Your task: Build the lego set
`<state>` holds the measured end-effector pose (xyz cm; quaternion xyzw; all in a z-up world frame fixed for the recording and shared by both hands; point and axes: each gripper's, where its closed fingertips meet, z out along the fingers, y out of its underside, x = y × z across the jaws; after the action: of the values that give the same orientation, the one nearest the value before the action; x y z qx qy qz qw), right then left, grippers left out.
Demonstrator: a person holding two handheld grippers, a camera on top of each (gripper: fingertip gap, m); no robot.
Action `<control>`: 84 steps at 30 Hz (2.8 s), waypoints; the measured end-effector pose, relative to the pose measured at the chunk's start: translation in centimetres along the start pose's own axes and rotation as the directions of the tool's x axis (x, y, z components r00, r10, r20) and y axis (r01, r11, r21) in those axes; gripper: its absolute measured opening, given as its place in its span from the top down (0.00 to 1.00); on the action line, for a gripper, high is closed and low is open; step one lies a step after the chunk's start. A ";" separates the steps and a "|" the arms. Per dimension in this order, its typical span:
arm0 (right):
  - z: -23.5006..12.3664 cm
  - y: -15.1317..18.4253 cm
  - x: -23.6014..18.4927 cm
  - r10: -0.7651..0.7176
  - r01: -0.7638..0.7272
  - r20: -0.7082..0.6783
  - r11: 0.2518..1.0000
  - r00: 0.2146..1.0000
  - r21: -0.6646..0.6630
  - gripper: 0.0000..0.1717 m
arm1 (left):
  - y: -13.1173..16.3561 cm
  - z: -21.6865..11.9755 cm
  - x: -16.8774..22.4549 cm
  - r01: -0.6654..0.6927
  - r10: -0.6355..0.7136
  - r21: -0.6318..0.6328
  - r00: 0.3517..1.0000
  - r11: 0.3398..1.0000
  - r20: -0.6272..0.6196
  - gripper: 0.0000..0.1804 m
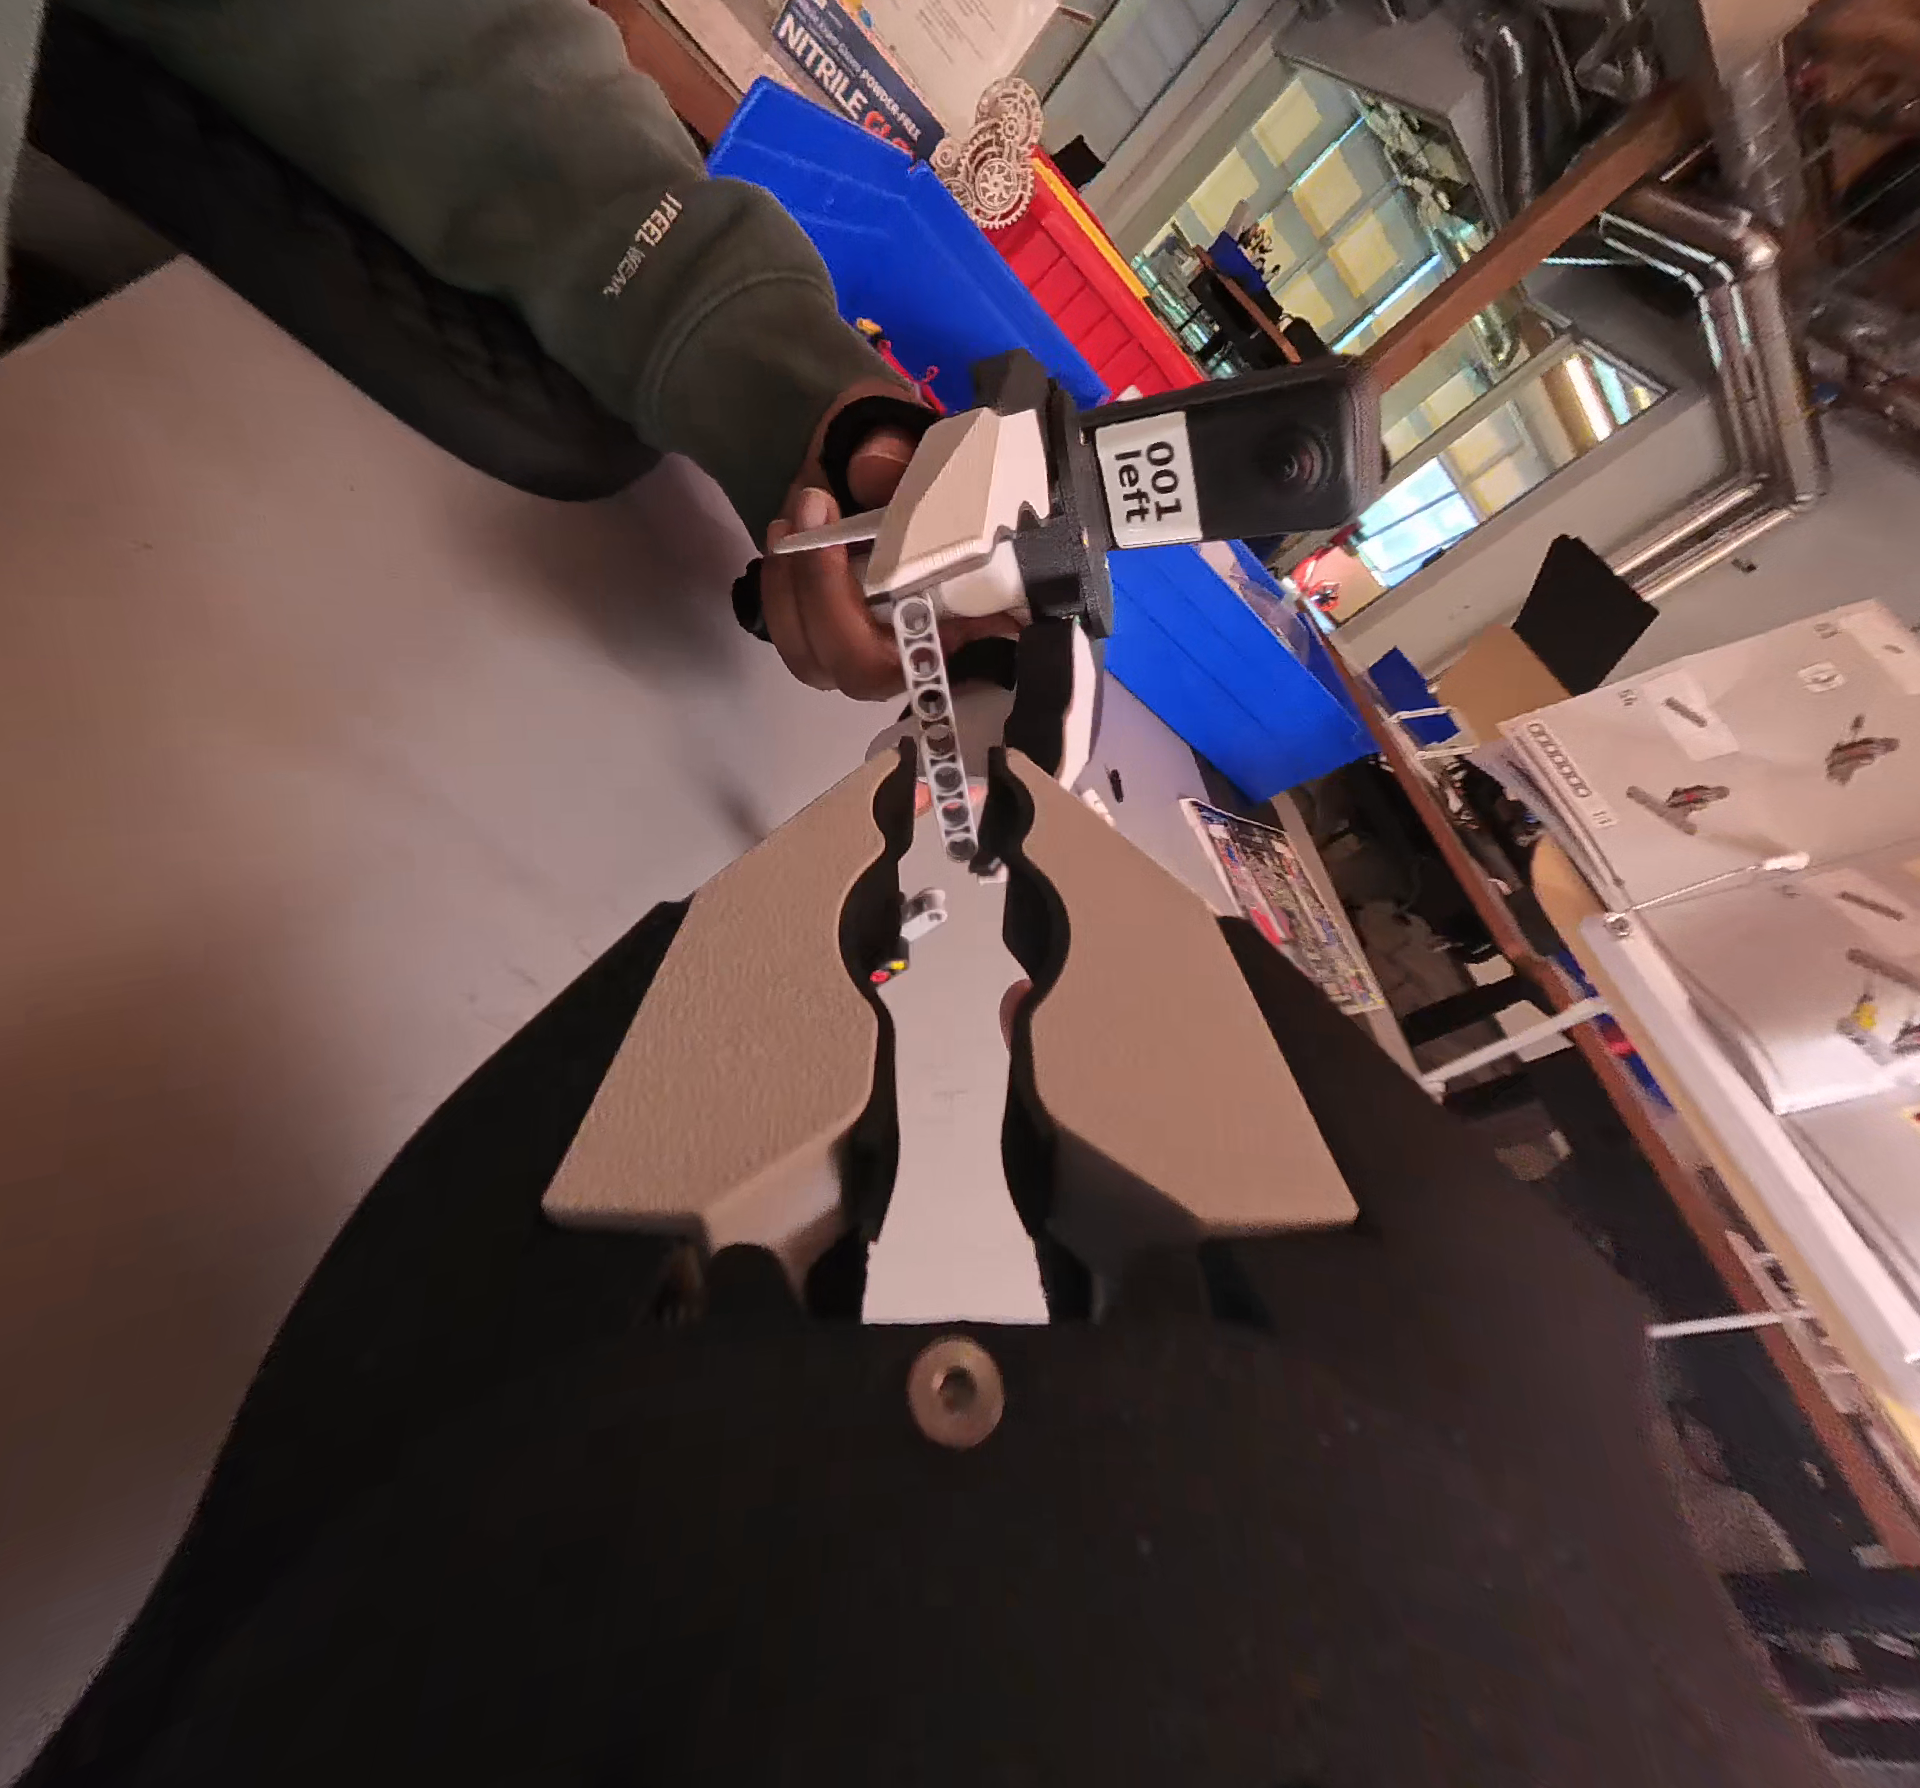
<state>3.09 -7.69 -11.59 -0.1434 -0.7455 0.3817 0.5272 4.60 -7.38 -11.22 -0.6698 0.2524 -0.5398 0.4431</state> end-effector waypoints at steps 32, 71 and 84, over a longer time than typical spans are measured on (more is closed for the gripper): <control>-1.9 13.8 1.0 0.468 -0.357 0.026 0.709 0.884 -0.609 0.87 | 0.9 -3.5 -6.7 -0.179 0.244 -0.182 0.858 0.967 0.452 0.83; 0.4 1.8 1.5 0.363 -0.342 0.093 0.922 0.927 -0.183 0.95 | -1.5 -0.5 -2.1 -0.419 0.423 -0.091 0.840 0.903 0.340 0.96; 0.5 2.7 1.3 0.346 -0.322 0.068 0.917 0.936 -0.235 0.96 | -1.3 -0.6 -2.8 -0.455 0.476 -0.149 0.794 0.878 0.379 0.96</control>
<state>1.65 -5.29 -12.77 -0.3052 -0.7751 0.3884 0.3940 3.02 -4.70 -11.43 -0.6947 0.3256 -0.2573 0.5875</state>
